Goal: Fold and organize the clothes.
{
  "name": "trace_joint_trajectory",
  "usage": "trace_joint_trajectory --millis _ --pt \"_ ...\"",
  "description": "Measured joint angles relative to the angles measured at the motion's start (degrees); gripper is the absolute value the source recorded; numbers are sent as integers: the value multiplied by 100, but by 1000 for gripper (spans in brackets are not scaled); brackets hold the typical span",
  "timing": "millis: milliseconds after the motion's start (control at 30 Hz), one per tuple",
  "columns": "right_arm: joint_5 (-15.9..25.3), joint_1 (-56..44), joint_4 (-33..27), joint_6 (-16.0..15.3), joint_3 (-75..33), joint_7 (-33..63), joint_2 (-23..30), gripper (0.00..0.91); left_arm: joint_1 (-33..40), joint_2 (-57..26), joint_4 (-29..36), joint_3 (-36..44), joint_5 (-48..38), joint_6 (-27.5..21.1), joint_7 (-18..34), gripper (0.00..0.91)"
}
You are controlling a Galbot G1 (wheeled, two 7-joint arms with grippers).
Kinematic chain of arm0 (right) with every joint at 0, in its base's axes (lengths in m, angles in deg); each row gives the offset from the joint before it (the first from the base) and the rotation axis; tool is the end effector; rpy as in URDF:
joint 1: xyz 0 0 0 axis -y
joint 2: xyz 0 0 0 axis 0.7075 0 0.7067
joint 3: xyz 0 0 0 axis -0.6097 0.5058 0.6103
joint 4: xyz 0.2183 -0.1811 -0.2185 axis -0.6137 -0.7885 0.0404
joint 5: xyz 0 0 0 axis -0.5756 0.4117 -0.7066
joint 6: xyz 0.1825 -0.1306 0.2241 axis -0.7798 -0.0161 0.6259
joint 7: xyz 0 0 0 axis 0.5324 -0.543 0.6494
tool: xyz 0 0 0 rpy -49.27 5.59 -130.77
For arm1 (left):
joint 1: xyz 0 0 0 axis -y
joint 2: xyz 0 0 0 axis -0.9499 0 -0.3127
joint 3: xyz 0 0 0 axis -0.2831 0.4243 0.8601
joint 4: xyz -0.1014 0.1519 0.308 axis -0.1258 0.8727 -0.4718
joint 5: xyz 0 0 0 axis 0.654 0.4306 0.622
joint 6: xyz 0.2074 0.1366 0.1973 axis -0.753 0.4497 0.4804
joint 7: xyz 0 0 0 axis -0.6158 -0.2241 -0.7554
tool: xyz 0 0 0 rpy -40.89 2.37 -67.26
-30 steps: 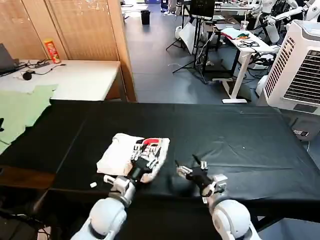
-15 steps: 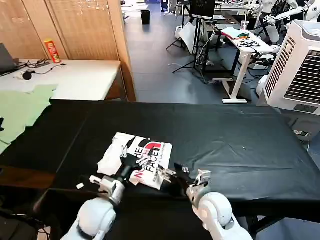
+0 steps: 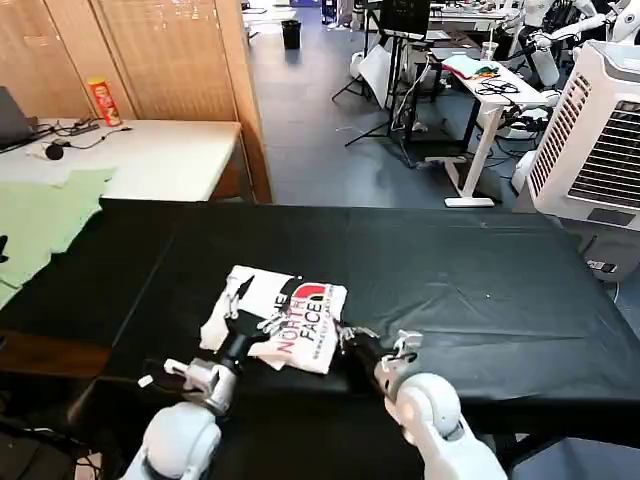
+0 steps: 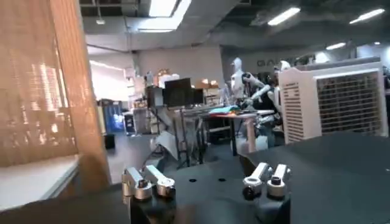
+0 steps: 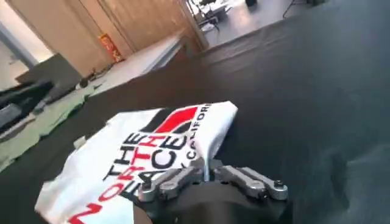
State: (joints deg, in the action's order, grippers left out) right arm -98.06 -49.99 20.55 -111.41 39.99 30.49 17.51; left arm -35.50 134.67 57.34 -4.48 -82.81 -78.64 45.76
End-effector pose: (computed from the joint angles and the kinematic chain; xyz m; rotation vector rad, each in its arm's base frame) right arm 0.2696 0.0196 -0.3224 0.5332 -2.5239 -0.5132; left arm 0.2012 0.0257 -0.3018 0.4949 3.0664 0.2024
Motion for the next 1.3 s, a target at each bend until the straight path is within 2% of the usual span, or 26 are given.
trace_joint_trajectory --millis 200,233,267,433,533,633,767,867,967,1133,1300 --pt "-226 269 -107 -61 -238 -62 -296 49 -141 -18 -91 -211 2 160 -1 878" --pt "-284 296 -113 -101 -284 -57 -383 302 -165 -22 -105 -243 2 173 2 878" --pt "-351 300 -108 -179 -329 -44 -476 878 -188 -22 -119 -273 14 189 -2 878" --pt "-389 139 143 -370 -524 109 -941 878 -289 3 -140 -367 83 167 211 878" --pt "-162 -95 454 -227 -652 222 -1106 878 -382 6 -56 -378 -35 44 340 878" --pt "283 -439 789 166 -819 199 -1230 878 -513 8 -27 -356 8 -27 421 878" --pt "1082 -954 1122 895 -984 98 -1274 878 -668 16 -43 -305 28 86 542 878" --pt "1745 -1379 1261 1516 -1094 98 -1285 878 -823 -16 27 -281 -64 -122 811 878" --pt "2134 -1876 1407 1999 -1213 150 -1305 878 -1033 -101 230 -321 -442 -308 1117 878" --pt "2601 -2749 1722 2546 -1391 278 -1341 878 -1596 -197 741 -490 -598 -301 1308 878" --pt "2832 -3432 2069 2812 -1453 582 -1383 878 -2307 -236 1130 -625 -630 -336 1465 878"
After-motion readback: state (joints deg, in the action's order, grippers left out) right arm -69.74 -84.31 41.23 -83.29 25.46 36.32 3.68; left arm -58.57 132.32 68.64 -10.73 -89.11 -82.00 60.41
